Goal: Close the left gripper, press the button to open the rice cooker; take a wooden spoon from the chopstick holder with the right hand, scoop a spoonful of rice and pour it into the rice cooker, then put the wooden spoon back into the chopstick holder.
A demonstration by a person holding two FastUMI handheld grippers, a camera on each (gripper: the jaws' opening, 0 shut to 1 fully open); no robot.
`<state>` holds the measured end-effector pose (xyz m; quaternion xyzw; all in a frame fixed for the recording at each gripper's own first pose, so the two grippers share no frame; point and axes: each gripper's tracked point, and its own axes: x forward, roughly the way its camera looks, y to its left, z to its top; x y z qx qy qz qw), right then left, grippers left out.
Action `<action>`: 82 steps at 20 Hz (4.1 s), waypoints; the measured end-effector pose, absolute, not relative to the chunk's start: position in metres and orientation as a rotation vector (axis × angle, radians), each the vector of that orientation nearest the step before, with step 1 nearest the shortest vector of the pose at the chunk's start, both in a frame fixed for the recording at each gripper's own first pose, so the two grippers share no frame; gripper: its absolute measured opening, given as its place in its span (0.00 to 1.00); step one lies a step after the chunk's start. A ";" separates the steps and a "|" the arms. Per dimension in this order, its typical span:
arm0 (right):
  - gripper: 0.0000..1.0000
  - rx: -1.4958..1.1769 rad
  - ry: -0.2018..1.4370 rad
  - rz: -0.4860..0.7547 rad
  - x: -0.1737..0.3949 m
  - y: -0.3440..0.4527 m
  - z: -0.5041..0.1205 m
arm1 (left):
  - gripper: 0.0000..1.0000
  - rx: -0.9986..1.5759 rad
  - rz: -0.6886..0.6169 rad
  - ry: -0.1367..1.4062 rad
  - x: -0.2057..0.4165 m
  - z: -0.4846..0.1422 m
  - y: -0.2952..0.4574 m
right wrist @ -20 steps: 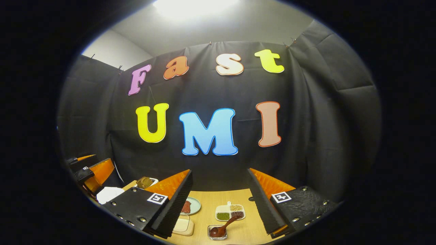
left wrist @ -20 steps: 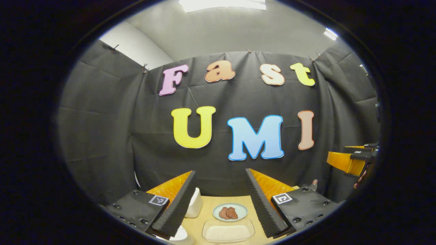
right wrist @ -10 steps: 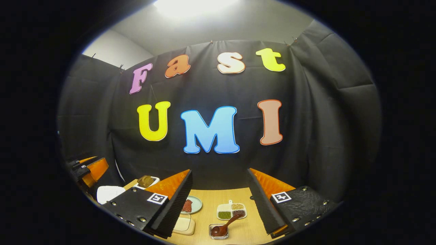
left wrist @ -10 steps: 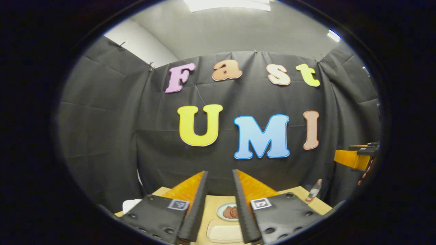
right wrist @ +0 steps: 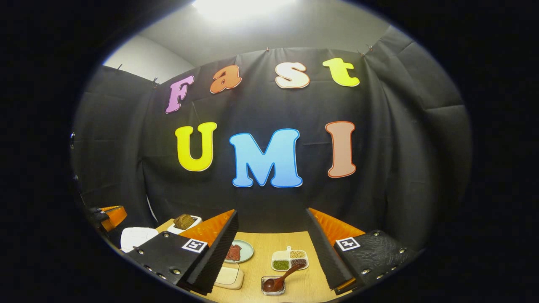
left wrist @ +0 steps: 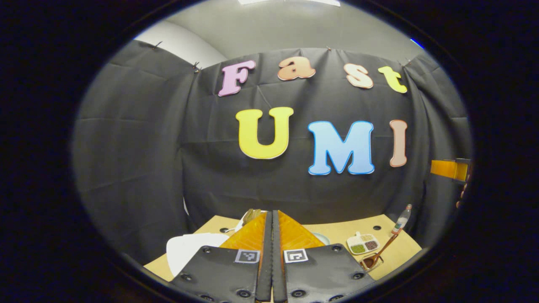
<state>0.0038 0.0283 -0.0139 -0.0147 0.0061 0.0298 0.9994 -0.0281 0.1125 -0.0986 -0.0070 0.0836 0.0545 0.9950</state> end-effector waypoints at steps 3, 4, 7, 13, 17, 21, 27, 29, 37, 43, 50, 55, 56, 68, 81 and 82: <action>0.95 -0.028 0.024 0.063 0.004 0.029 -0.018 | 0.07 -0.066 0.137 0.238 -0.033 -0.131 0.140; 0.95 -0.028 0.030 0.064 0.003 0.029 -0.021 | 0.10 -0.078 0.155 0.255 -0.034 -0.141 0.153; 0.95 -0.028 0.040 0.067 0.002 0.027 -0.024 | 0.07 -0.106 0.189 0.305 -0.039 -0.169 0.182; 0.95 -0.029 0.062 0.056 -0.001 0.019 -0.034 | 0.07 -0.149 0.245 0.442 -0.052 -0.232 0.218; 0.96 -0.022 0.076 0.046 -0.003 0.013 -0.039 | 0.07 -0.173 0.263 0.560 -0.057 -0.276 0.230; 0.95 -0.021 0.086 0.038 -0.004 0.006 -0.043 | 0.07 -0.196 0.288 0.627 -0.060 -0.299 0.241; 0.96 -0.009 0.100 0.041 -0.004 0.006 -0.048 | 0.11 -0.190 0.293 0.712 -0.057 -0.325 0.248; 0.96 -0.014 0.099 0.046 -0.005 0.007 -0.049 | 0.07 -0.170 0.289 0.713 -0.059 -0.321 0.248; 0.96 0.010 0.096 0.052 -0.004 0.003 -0.054 | 0.94 -0.200 0.245 0.263 -0.019 -0.172 0.225; 0.96 -0.007 0.095 0.041 0.002 -0.009 -0.076 | 0.99 -0.147 0.219 0.093 -0.028 -0.105 0.193; 0.96 -0.009 0.167 -0.027 0.025 -0.044 -0.139 | 0.96 -0.025 0.147 0.050 -0.033 -0.086 0.142; 0.96 -0.005 0.257 -0.032 0.058 -0.048 -0.208 | 0.99 0.016 0.114 -0.022 -0.038 -0.067 0.112; 0.96 -0.007 0.267 -0.032 0.064 -0.048 -0.217 | 0.96 0.024 0.113 -0.023 -0.038 -0.068 0.108; 0.96 0.052 0.392 -0.018 0.116 -0.055 -0.303 | 0.96 0.055 0.137 0.006 -0.048 -0.064 0.101; 0.33 0.131 0.469 0.142 0.114 -0.027 -0.329 | 0.98 0.113 0.183 0.027 -0.062 -0.067 0.077; 0.33 0.158 0.465 0.158 0.104 -0.023 -0.324 | 0.99 0.116 0.172 0.020 -0.062 -0.066 0.072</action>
